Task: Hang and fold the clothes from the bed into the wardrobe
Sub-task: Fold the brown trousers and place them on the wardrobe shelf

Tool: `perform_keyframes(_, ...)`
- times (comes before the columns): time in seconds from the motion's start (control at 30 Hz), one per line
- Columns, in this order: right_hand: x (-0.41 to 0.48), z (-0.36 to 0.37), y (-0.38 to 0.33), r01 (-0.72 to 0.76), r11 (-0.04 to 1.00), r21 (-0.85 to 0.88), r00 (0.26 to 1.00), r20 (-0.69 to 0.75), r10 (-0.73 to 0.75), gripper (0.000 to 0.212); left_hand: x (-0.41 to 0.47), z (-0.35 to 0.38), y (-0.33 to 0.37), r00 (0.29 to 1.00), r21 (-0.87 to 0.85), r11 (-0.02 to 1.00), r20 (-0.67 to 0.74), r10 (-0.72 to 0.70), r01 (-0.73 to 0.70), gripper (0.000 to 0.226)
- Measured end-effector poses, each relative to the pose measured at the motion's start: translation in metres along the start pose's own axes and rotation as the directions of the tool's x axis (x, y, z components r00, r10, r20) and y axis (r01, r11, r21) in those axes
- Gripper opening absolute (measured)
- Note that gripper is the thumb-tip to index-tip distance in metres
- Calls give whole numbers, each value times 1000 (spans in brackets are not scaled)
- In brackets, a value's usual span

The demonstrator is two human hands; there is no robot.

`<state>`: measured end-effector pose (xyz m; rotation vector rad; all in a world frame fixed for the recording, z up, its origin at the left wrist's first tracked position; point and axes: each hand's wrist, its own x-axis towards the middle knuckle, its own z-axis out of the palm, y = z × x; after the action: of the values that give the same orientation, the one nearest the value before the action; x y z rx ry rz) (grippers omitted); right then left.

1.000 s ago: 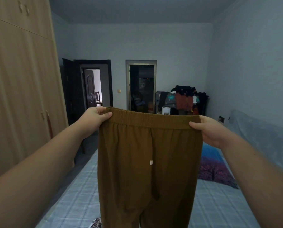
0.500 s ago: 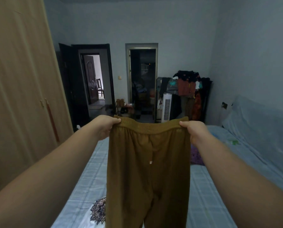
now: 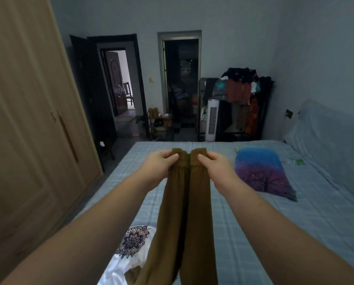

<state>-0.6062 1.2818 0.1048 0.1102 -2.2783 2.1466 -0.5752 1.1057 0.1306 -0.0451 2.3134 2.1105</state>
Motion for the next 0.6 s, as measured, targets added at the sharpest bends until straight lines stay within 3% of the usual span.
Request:
perform_keyframes(0.2, -22, 12, 2, 88, 995, -54, 996, -16, -89, 17, -5, 24, -13, 988, 112, 988, -99, 120, -109, 22)
perform_keyframes(0.3, -30, 13, 3, 70, 996, 46, 994, 80, -74, 26, -7, 27, -17, 978, 216, 964, -110, 180, -153, 27)
perform_keyframes(0.43, -34, 10, 7, 9, 974, 228, 966, 249, -67, 50, -11, 29, -17, 971, 216, 958, -106, 216, -189, 41)
perform_keyframes(0.53, -36, 5, 5, -39, 938, 345, 954, 291, -67, 46, -11, 26, -14, 955, 223, 954, -173, 241, -200, 37)
perform_keyframes(0.6, -34, -3, 4, 6, 954, 299, 964, 253, -85, 43, -10, 20, -12, 951, 224, 953, -186, 249, -205, 27)
